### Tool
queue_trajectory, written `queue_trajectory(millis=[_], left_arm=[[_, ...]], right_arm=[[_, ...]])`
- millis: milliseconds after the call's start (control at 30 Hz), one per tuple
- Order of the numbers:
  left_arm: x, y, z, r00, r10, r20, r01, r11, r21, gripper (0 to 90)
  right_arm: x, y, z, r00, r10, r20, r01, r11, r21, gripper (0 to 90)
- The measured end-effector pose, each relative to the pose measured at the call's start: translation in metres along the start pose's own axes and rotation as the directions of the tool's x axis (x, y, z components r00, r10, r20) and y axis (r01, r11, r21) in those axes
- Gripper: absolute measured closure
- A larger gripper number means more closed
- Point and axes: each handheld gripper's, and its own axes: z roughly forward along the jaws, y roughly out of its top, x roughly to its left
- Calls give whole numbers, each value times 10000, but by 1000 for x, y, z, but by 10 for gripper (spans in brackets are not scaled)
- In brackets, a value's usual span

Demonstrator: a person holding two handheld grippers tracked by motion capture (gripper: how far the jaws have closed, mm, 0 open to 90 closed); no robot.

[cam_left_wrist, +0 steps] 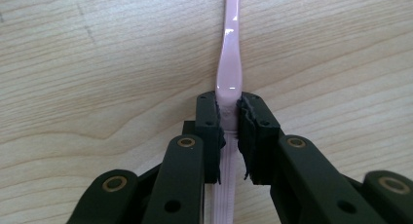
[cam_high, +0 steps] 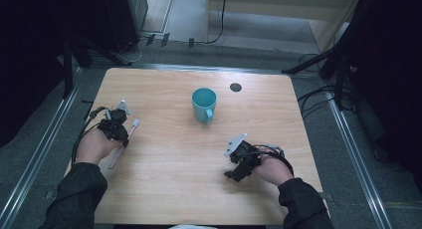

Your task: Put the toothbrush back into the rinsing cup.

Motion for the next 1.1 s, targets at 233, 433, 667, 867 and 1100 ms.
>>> queue_trajectory(millis=[233,433,667,867,1100], left_arm=[[-1,-1,-5,9999,7,159,-6,9999,-108,789],[1,-3,-11,9997,-15,255,24,9994,-344,790],[2,-5,-19,9959,236,870,-164,9965,-823,790],[0,-6,-30,9906,490,1276,-301,9888,-1462,790],[-2,-8,-42,9817,698,1769,-298,9752,-2191,790]], right_arm=[[0,0,0,10000,3,0,-3,10000,1,183],[0,0,0,10000,25,-25,-25,10000,18,183],[0,0,0,10000,6,-32,-6,10000,16,183],[0,0,0,10000,22,-12,-22,10000,-17,183],[0,0,0,10000,41,-39,-41,10000,-2,183]])
